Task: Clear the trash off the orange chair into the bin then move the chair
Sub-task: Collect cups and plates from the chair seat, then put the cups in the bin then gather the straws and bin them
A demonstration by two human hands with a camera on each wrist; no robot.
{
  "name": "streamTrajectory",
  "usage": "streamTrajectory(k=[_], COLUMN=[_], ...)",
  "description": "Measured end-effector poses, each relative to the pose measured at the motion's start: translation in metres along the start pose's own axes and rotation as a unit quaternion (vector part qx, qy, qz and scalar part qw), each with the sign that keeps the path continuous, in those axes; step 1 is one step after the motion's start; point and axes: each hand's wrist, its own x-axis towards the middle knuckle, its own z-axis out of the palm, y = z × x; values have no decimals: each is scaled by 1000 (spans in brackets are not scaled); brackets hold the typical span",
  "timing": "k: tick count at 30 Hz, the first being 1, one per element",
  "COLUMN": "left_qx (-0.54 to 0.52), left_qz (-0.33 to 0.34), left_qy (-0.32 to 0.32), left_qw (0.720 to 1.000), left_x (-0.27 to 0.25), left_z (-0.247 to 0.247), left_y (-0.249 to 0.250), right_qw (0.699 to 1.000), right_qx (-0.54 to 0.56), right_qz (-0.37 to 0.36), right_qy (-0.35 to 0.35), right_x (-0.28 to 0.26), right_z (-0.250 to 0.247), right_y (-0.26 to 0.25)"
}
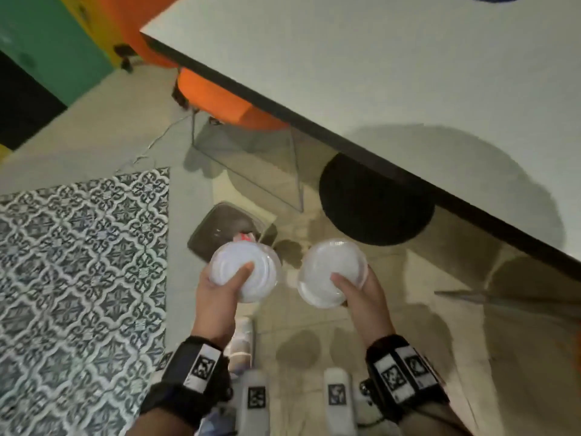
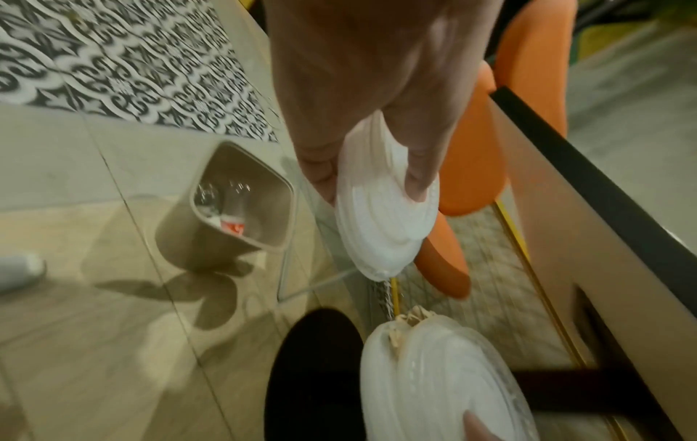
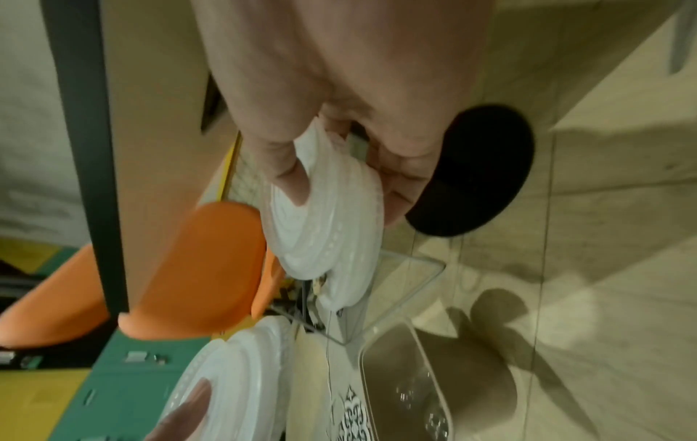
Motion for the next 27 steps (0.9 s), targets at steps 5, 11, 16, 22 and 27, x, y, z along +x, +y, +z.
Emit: streamTrajectory(k=[5,11,16,22,27], left_qx=[-2,109,166,229,224], left_qz=[-55,-79,-118,-114,-58], left_qy=[59,56,-59,-84,-80], left_qw=[997,989,977,963,970], left_x=[130,250,302,291,232], left_z=[-69,-81,-71,-61,-19], left_y=[-3,-33,-58,-66,-47], right_qw=[998,981,957,942,964], right_qx=[-50,-192,-273,-315,-256], right_qz=[29,41,45,37,37], right_qy=[-16,0,-81,-112,-64], right_x=[72,163,205,194,152], right_z=[148,241,271,260,192], right_y=[2,36,60,53,29])
